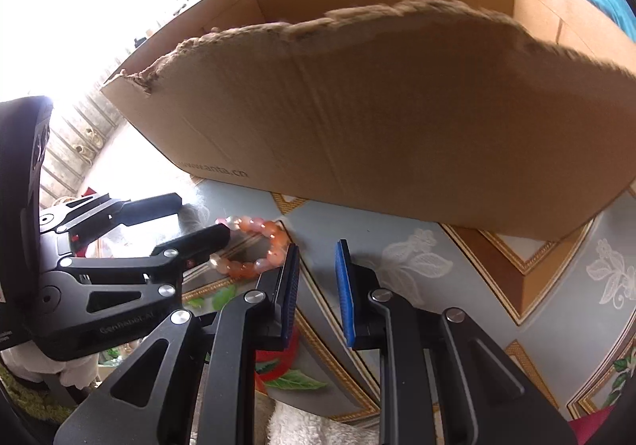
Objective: Organize jewelry
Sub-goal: 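Close the left gripper on the pink-orange bead bracelet, then lift the bead bracelet with the left gripper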
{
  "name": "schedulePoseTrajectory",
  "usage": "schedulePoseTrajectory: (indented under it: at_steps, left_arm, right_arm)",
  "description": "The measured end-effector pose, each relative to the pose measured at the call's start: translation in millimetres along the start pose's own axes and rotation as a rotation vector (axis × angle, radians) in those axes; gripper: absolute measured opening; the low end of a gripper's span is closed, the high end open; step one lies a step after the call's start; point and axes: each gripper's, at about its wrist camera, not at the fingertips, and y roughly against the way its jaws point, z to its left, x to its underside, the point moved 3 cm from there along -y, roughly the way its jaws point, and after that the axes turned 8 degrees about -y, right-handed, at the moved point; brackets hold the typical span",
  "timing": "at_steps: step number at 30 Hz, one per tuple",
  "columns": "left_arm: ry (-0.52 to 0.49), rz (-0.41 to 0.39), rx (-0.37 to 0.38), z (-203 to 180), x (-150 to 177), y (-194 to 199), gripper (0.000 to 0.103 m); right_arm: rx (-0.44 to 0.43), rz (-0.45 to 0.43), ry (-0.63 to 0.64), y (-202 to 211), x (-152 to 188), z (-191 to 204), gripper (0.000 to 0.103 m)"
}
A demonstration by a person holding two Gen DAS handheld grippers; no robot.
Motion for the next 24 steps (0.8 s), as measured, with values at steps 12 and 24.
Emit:
schedulePoseTrajectory:
  at_steps: [12,24]
  left_arm:
    - [-0.074,-0.068,0.073,-17,7,16,0.041]
    - [-0.148,-0.075,0.08,-42,3,16,0.01]
  right_arm:
    - [-0.088,-0.033,-0.014,14,-6,-1,0.019]
    - [-0.075,0.036,0.092,-15,-9,24,0.019]
